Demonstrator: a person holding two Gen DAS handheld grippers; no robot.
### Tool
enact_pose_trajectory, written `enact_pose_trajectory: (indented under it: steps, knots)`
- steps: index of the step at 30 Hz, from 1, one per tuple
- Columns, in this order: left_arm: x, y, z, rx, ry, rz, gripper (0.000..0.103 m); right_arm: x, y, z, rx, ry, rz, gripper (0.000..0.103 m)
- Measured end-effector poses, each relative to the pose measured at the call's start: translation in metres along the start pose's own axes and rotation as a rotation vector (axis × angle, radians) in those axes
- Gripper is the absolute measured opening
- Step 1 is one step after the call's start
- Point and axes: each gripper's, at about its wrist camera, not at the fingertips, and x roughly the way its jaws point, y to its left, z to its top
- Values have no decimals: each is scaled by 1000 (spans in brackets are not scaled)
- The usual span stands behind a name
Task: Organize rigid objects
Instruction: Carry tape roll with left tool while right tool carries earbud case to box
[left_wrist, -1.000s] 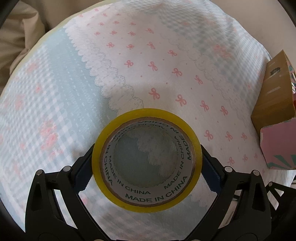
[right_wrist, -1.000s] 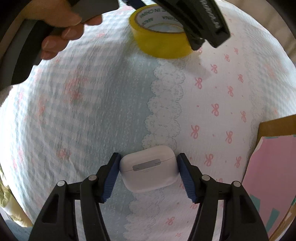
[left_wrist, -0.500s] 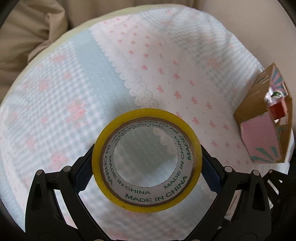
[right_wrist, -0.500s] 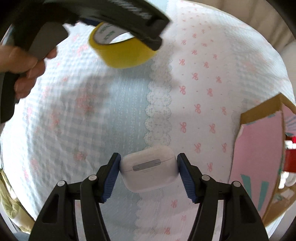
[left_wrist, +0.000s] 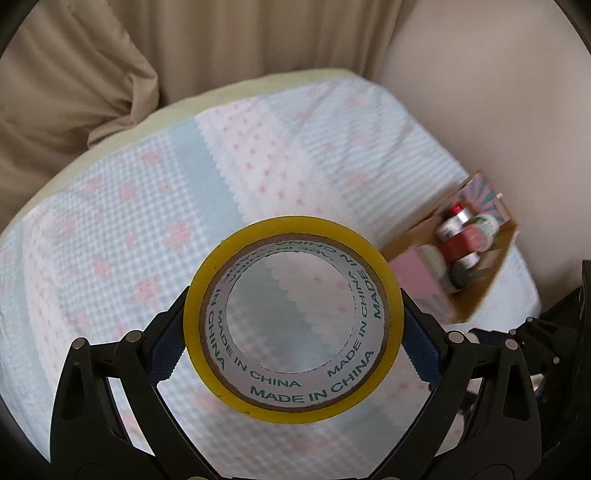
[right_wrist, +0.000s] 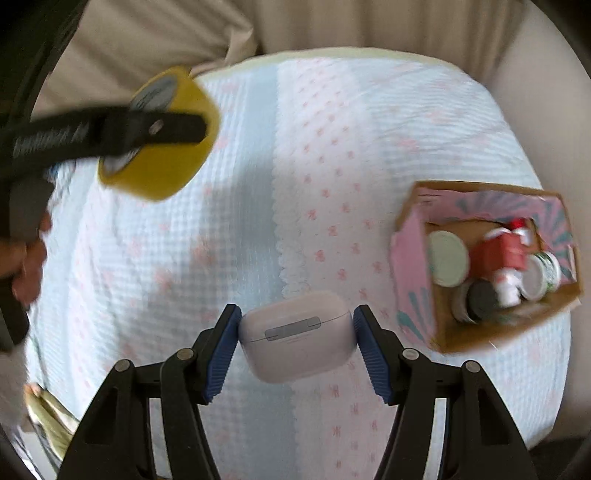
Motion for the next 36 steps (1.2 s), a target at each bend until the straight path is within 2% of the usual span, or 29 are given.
enact_pose_trajectory:
  steps: [5, 9, 16, 20, 27, 36]
  knots:
    - [-38, -34, 9, -6, -51, -27, 98, -65, -31, 0, 55, -43, -22, 58]
    - [-54, -63, 14, -16, -73, -42, 98, -99, -65, 2, 91, -69, -39, 58]
    - [-55, -128, 19, -49, -79, -24, 98, -129, -132, 7, 120, -101, -37, 58]
    - [-36, -166, 22, -98, -64, -13, 98, -134, -181, 13, 115, -98, -13, 58]
    - [20, -219, 31, -169, -4, -17, 98, -121, -266, 30, 133, -66, 16, 58]
    - [90, -263, 47, -164, 93, -11, 98, -80, -337, 48, 153, 7, 37, 58]
